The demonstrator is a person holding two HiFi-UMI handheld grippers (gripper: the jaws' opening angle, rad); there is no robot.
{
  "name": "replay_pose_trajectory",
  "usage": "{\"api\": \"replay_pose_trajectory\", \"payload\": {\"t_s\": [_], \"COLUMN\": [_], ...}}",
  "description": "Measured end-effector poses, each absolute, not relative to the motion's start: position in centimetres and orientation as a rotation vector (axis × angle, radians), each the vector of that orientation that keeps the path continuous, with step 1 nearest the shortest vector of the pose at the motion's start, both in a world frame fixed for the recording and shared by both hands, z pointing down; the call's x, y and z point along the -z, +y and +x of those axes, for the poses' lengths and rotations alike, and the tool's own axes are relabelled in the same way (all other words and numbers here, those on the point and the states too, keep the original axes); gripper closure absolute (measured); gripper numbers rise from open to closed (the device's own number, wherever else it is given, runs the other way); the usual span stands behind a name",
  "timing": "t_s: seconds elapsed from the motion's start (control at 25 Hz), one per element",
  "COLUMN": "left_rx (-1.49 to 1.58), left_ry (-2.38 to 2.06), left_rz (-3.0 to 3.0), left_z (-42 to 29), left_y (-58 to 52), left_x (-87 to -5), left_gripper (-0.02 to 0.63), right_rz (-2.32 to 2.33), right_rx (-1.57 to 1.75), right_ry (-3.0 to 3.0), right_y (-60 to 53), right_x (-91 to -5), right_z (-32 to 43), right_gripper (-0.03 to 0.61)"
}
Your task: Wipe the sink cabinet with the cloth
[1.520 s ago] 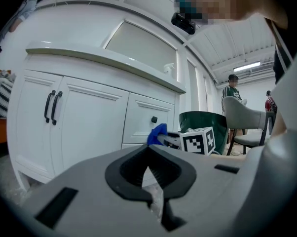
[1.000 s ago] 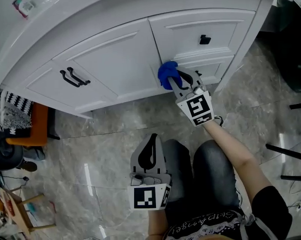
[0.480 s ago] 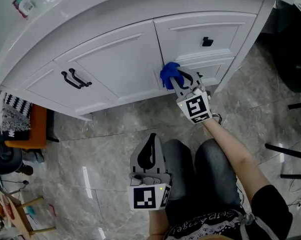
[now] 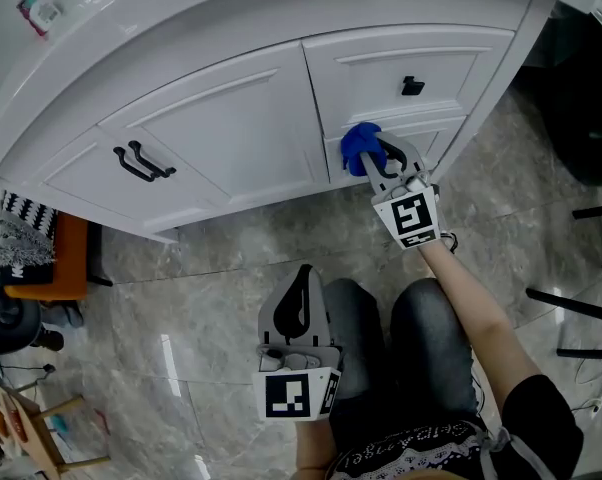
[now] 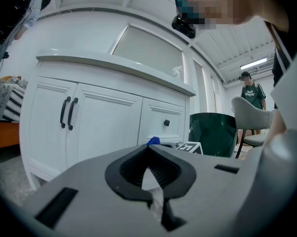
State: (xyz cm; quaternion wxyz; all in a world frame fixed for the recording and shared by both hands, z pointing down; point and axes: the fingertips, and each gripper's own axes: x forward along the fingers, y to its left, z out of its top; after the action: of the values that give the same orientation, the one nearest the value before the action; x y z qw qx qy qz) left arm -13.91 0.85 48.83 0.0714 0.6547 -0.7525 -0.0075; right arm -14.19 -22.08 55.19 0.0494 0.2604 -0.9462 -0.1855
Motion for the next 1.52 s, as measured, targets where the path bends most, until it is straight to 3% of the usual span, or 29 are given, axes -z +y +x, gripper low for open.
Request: {"api": "replay_pose_trajectory", "payload": {"t_s": [1.12,1.52], "left_rx": [0.015,0.017], "left_ry": [-2.226,-2.220], "left_rz": [2.010,2.014], "left_z": [-12.2,-12.3], "left_y": [0.1,0.5], "left_x": [-49.1,-49.2], "left_gripper": [0.609,0.609], "right_rz": [1.160,1.455], "right_rx": [0.398,0.333], "right_ry": [-2.768,-2.572], "right_y": [-29.3,-34.1], "right_x": [-55.4,-56.0], "right_z": [-3.3,4.1], "right_gripper": [0.518,0.518]}}
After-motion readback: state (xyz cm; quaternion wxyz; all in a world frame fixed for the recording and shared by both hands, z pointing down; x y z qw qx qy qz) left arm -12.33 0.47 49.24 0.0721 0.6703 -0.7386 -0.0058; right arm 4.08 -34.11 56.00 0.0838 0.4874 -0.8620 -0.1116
